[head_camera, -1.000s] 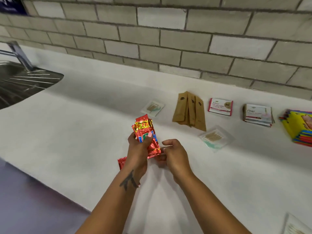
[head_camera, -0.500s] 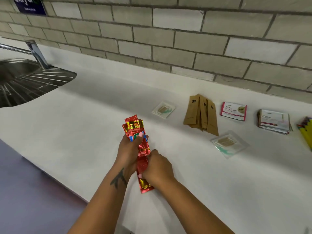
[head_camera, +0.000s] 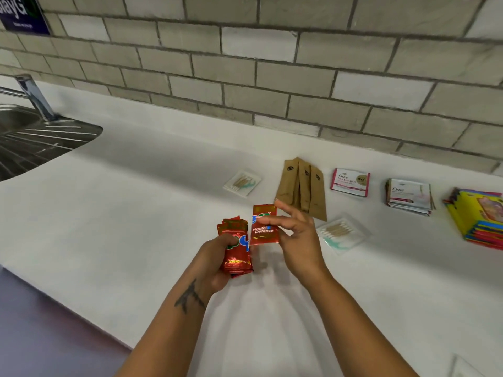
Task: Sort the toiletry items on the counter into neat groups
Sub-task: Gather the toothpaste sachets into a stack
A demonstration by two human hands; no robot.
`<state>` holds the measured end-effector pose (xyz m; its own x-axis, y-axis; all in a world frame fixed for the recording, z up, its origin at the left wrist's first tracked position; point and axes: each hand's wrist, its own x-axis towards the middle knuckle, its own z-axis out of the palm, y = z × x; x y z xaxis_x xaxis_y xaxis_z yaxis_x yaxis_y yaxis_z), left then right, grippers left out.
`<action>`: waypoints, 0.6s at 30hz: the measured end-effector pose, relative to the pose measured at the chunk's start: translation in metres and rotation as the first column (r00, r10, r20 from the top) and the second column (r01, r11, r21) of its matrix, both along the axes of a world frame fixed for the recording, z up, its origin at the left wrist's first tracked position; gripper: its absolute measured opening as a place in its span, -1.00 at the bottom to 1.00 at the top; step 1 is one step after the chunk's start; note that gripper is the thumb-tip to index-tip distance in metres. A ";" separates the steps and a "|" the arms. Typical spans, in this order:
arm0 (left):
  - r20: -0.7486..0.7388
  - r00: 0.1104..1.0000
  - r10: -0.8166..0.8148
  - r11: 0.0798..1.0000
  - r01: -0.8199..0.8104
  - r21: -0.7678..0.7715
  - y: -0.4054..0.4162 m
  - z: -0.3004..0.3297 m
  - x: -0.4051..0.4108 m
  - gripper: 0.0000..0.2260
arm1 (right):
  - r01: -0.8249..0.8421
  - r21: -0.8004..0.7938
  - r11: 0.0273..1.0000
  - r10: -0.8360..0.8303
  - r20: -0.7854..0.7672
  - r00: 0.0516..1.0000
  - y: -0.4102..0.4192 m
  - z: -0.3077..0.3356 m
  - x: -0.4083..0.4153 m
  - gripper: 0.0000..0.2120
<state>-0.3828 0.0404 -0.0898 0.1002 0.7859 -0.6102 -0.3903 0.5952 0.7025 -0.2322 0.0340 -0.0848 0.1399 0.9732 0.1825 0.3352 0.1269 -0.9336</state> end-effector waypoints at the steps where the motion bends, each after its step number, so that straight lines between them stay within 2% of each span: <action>1: 0.022 1.000 -0.015 1.000 0.015 -0.010 -0.001 0.000 0.006 -0.67 | -0.039 0.007 0.999 0.039 -0.003 0.999 -0.001 -0.001 0.000 -0.43; 4: 0.113 0.993 -0.042 0.999 0.044 -0.013 -0.001 0.002 0.019 -0.72 | -0.110 -0.004 0.994 0.110 0.146 0.983 -0.004 -0.005 0.002 -0.43; 6: 0.189 0.979 -0.082 0.997 0.083 0.003 0.002 0.004 0.022 -0.61 | -0.154 -0.066 0.986 0.164 0.211 0.964 -0.004 -0.006 0.001 -0.44; 7: 0.193 0.976 -0.101 0.995 0.100 0.019 0.006 0.003 0.022 -0.58 | -0.173 -0.106 0.979 0.191 0.193 0.962 -0.003 -0.007 0.000 -0.44; 10: 0.136 0.981 -0.140 0.988 0.129 0.087 0.016 0.002 0.021 -0.62 | -0.210 -0.163 0.964 0.222 0.056 0.973 0.005 -0.007 -0.004 -0.44; 13: 0.141 0.973 -0.185 0.976 0.165 0.143 0.034 0.004 0.017 -0.66 | -0.190 -0.153 0.970 0.167 -0.153 0.974 0.020 -0.001 -0.012 -0.50; 15: 0.141 0.966 -0.216 0.965 0.189 0.184 0.052 0.006 0.012 -0.67 | -0.192 -0.159 0.969 0.133 -0.320 0.938 0.035 0.007 -0.018 -0.55; 18: 0.142 0.953 -0.267 0.948 0.234 0.214 0.083 0.014 0.001 -0.62 | -0.205 -0.146 0.968 0.113 -0.476 0.872 0.062 0.017 -0.029 -0.58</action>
